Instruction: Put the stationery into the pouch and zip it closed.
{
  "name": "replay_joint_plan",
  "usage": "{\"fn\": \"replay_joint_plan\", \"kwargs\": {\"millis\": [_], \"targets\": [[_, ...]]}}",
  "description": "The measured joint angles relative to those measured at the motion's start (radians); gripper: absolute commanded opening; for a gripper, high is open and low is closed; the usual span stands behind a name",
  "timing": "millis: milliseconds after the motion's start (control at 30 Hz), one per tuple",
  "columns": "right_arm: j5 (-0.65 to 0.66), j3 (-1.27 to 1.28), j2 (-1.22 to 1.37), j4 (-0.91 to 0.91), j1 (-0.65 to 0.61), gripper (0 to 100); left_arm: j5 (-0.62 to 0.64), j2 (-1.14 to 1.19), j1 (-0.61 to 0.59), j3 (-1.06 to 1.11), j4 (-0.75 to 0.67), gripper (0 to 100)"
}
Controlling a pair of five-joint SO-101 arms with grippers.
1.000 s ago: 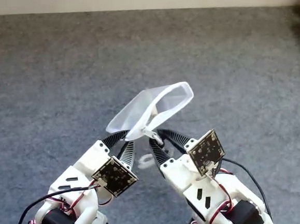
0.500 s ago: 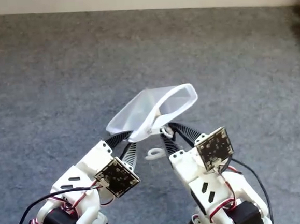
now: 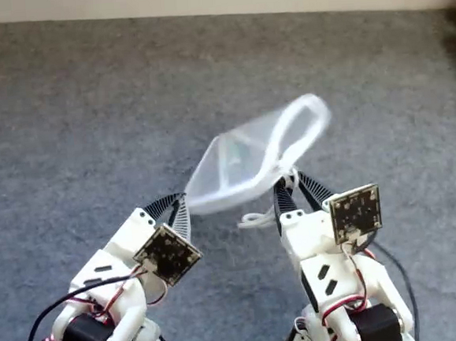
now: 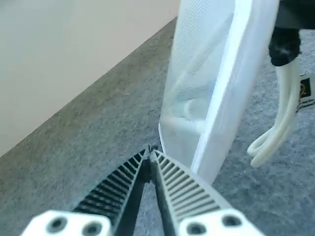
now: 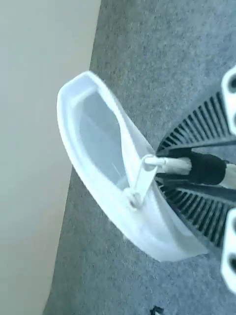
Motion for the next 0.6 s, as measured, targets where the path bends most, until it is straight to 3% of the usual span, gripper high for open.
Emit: {"fn": "replay_joint_plan", "kwargs": {"millis": [133,300,600], "targets": [[0.006,-0.002,-0.002,0.015,-0.086,0.5,0.000,0.000,-0.005,-0.002,0.000,11],[0.025,-0.002,-0.003,0.015,-0.150,0.5,0.000,0.002,0.097,-0.002,0.000,16],[0.029,-0.002,-0.003,0.015,-0.175,0.5,0.000,0.000,0.190,-0.032,0.000,17]]}}
